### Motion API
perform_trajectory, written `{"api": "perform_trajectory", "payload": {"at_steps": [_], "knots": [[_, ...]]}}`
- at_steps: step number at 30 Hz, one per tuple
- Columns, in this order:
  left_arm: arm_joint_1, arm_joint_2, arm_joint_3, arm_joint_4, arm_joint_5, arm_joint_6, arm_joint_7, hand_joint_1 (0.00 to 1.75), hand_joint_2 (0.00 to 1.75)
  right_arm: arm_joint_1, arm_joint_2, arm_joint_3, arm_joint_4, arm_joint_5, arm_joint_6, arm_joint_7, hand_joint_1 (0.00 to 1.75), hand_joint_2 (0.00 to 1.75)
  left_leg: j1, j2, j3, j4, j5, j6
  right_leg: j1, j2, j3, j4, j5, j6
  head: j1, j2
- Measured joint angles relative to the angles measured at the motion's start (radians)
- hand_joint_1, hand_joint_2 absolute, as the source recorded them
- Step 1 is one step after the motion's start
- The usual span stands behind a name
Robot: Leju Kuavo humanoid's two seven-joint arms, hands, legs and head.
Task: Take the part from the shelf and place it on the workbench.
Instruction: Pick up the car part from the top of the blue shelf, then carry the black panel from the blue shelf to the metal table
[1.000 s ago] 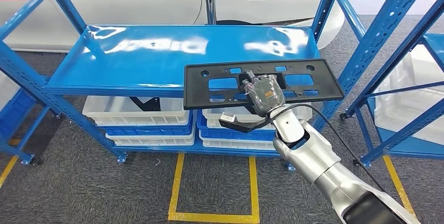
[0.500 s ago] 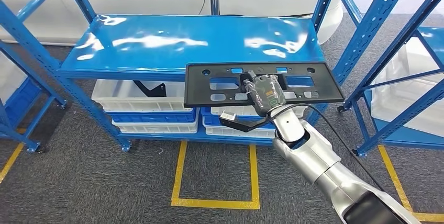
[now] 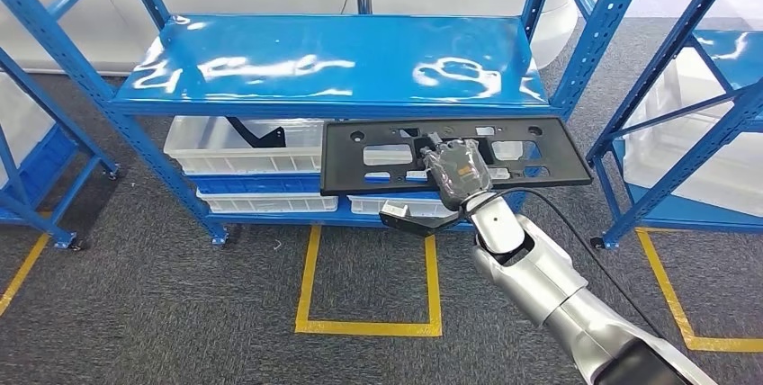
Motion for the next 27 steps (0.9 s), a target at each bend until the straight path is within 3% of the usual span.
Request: {"api": "perform_trajectory", "payload": {"at_steps": [1, 2, 4, 5, 6, 7, 9, 11, 12, 13, 15, 16, 17, 19, 20, 21, 22, 23, 25, 27], "knots": [[0.001, 0.001, 0.000, 0.000, 0.000, 0.000, 0.000, 0.00, 1.75, 0.001, -0.001, 0.000, 0.000, -0.002, 0.000, 0.000, 1.75, 1.75, 0.002, 0.000, -0.016, 0.028, -0.031, -0.005, -0.002, -0.002, -0.012, 0.000, 0.012, -0.007, 0.000, 0.000], [0.002, 0.002, 0.000, 0.000, -0.001, 0.000, 0.000, 0.00, 1.75, 0.001, -0.001, 0.000, 0.000, -0.004, 0.000, 0.000, 1.75, 1.75, 0.005, 0.000, -0.038, 0.080, -0.082, -0.010, -0.005, -0.004, -0.026, 0.001, 0.024, -0.013, 0.000, 0.000], [0.000, 0.003, 0.000, 0.000, -0.002, 0.000, 0.002, 0.00, 1.75, 0.003, -0.001, 0.000, 0.000, -0.008, -0.001, -0.001, 1.75, 1.75, 0.011, -0.001, -0.086, 0.234, -0.192, -0.020, -0.004, -0.005, -0.059, 0.004, 0.049, -0.018, 0.000, 0.000], [-0.001, 0.004, 0.000, 0.000, -0.002, 0.001, 0.004, 0.00, 1.75, 0.005, -0.001, 0.000, 0.000, -0.010, -0.001, -0.002, 1.75, 1.75, 0.013, 0.000, -0.099, 0.304, -0.221, -0.024, -0.003, -0.005, -0.077, 0.006, 0.061, -0.017, 0.000, 0.000], [-0.002, 0.005, 0.000, 0.000, -0.002, 0.002, 0.007, 0.00, 1.75, 0.008, -0.001, 0.000, 0.000, -0.012, -0.001, -0.003, 1.75, 1.75, 0.015, 0.000, -0.098, 0.347, -0.222, -0.028, -0.003, -0.005, -0.094, 0.008, 0.074, -0.016, 0.000, 0.000], [-0.002, 0.005, 0.000, 0.000, -0.002, 0.003, 0.010, 0.00, 1.75, 0.012, -0.001, 0.000, 0.000, -0.013, -0.001, -0.004, 1.75, 1.75, 0.018, 0.000, -0.080, 0.355, -0.200, -0.030, -0.004, -0.005, -0.112, 0.009, 0.087, -0.013, 0.000, 0.000], [-0.001, 0.006, 0.000, 0.000, -0.003, 0.004, 0.013, 0.00, 1.75, 0.017, -0.001, 0.000, 0.000, -0.014, 0.000, -0.006, 1.75, 1.75, 0.021, 0.000, 0.009, 0.265, -0.147, -0.031, -0.007, -0.003, -0.144, 0.011, 0.113, -0.005, 0.000, 0.000], [-0.001, 0.006, 0.000, 0.000, -0.004, 0.005, 0.012, 0.00, 1.75, 0.017, -0.002, -0.004, -0.002, -0.013, 0.000, -0.006, 1.75, 1.75, 0.016, -0.002, 0.131, 0.097, -0.153, -0.024, -0.008, -0.003, -0.164, 0.010, 0.137, 0.006, 0.000, 0.000], [-0.002, 0.007, 0.000, 0.000, -0.007, 0.006, 0.012, 0.00, 1.75, 0.016, -0.002, -0.006, -0.002, -0.010, 0.000, -0.006, 1.75, 1.75, 0.012, -0.004, 0.169, 0.036, -0.164, -0.019, -0.009, -0.004, -0.168, 0.006, 0.151, 0.012, 0.000, 0.000], [-0.003, 0.007, 0.000, 0.000, -0.010, 0.006, 0.011, 0.00, 1.75, 0.014, -0.003, -0.008, -0.003, -0.007, 0.000, -0.005, 1.75, 1.75, 0.007, -0.005, 0.186, 0.001, -0.170, -0.012, -0.010, -0.005, -0.172, 0.001, 0.164, 0.018, 0.000, 0.000], [-0.001, 0.005, 0.000, 0.000, -0.016, 0.006, 0.010, 0.00, 1.75, 0.014, -0.005, -0.009, -0.003, 0.001, 0.000, -0.003, 1.75, 1.75, 0.006, -0.005, 0.167, -0.003, -0.153, 0.004, -0.013, -0.005, -0.180, -0.005, 0.178, 0.030, 0.000, 0.000], [0.000, 0.005, 0.000, 0.000, -0.018, 0.006, 0.011, 0.00, 1.75, 0.015, -0.006, -0.009, -0.003, 0.003, 0.000, -0.004, 1.75, 1.75, 0.007, -0.003, 0.156, -0.003, -0.141, 0.013, -0.014, -0.004, -0.191, 0.014, 0.154, 0.035, 0.000, 0.000], [0.001, 0.004, 0.000, 0.000, -0.019, 0.006, 0.011, 0.00, 1.75, 0.015, -0.008, -0.009, -0.003, 0.005, 0.000, -0.004, 1.75, 1.75, 0.009, -0.002, 0.143, -0.004, -0.127, 0.022, -0.014, -0.003, -0.207, 0.056, 0.107, 0.039, 0.000, 0.000], [0.000, 0.004, 0.000, 0.000, -0.019, 0.006, 0.011, 0.00, 1.75, 0.016, -0.010, -0.010, -0.003, 0.006, 0.001, -0.005, 1.75, 1.75, 0.007, 0.000, 0.116, -0.002, -0.102, 0.031, -0.013, -0.002, -0.247, 0.206, -0.017, 0.042, 0.000, 0.000], [0.000, 0.003, 0.000, 0.000, -0.019, 0.006, 0.011, 0.00, 1.75, 0.016, -0.011, -0.010, -0.003, 0.006, 0.002, -0.005, 1.75, 1.75, 0.005, 0.000, 0.101, -0.001, -0.089, 0.034, -0.012, -0.002, -0.262, 0.285, -0.055, 0.043, 0.000, 0.000], [-0.001, 0.003, 0.000, 0.000, -0.019, 0.006, 0.011, 0.00, 1.75, 0.017, -0.012, -0.010, -0.003, 0.006, 0.002, -0.005, 1.75, 1.75, 0.003, 0.001, 0.085, 0.001, -0.077, 0.034, -0.011, -0.002, -0.266, 0.343, -0.066, 0.042, 0.000, 0.000], [-0.001, 0.003, 0.000, 0.000, -0.019, 0.005, 0.011, 0.00, 1.75, 0.017, -0.012, -0.010, -0.003, 0.006, 0.002, -0.005, 1.75, 1.75, 0.002, 0.001, 0.069, 0.003, -0.066, 0.034, -0.011, -0.002, -0.256, 0.367, -0.053, 0.040, 0.001, 0.000], [-0.001, 0.003, 0.000, 0.000, -0.019, 0.005, 0.011, 0.00, 1.75, 0.018, -0.012, -0.010, -0.003, 0.006, 0.002, -0.006, 1.75, 1.75, 0.002, 0.001, 0.054, 0.005, -0.054, 0.032, -0.010, -0.002, -0.226, 0.354, -0.026, 0.037, 0.000, 0.000], [-0.002, 0.003, 0.000, 0.000, -0.020, 0.004, 0.011, 0.00, 1.75, 0.017, -0.012, -0.010, -0.005, 0.005, 0.003, -0.007, 1.75, 1.75, 0.000, 0.001, 0.032, 0.007, -0.034, 0.027, -0.004, -0.001, -0.114, 0.227, 0.004, 0.024, 0.001, 0.000], [-0.005, 0.003, 0.000, 0.000, -0.020, 0.004, 0.011, 0.00, 1.75, 0.013, -0.009, -0.012, -0.009, 0.004, 0.002, -0.008, 1.75, 1.75, -0.002, 0.002, 0.019, 0.006, -0.014, 0.018, 0.004, -0.001, -0.005, 0.074, -0.016, 0.011, 0.001, 0.000]]}}
